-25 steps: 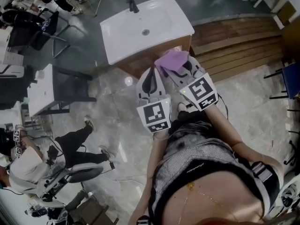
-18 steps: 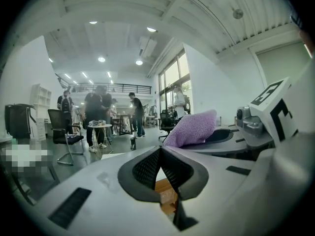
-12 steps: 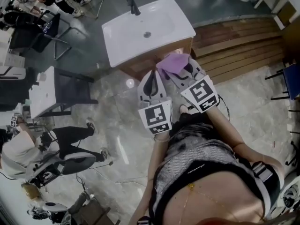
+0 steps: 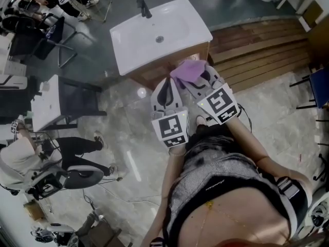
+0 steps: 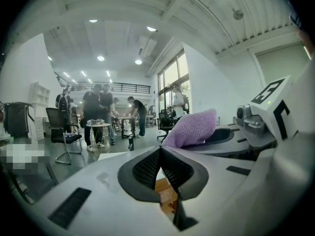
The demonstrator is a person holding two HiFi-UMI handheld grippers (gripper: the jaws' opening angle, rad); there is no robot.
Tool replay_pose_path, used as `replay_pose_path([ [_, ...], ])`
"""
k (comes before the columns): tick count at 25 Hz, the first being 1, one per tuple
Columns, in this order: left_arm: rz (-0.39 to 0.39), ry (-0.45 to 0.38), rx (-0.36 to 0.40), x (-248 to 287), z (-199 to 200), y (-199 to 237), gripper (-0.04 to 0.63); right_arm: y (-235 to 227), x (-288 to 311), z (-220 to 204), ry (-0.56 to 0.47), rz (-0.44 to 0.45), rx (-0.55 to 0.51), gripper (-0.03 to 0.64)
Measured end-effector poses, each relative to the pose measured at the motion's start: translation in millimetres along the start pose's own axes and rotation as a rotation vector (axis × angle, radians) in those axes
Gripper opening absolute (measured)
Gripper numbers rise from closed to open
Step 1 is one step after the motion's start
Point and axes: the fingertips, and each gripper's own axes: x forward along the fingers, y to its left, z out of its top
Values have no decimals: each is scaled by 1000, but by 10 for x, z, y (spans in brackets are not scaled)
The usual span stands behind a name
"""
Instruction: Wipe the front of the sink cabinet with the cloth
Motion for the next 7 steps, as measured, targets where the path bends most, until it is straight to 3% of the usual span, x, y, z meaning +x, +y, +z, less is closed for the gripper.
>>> replay_pose_path([
  [7, -3, 3, -3, -4, -43, -40, 0, 23, -21, -33, 1, 1, 0, 184],
])
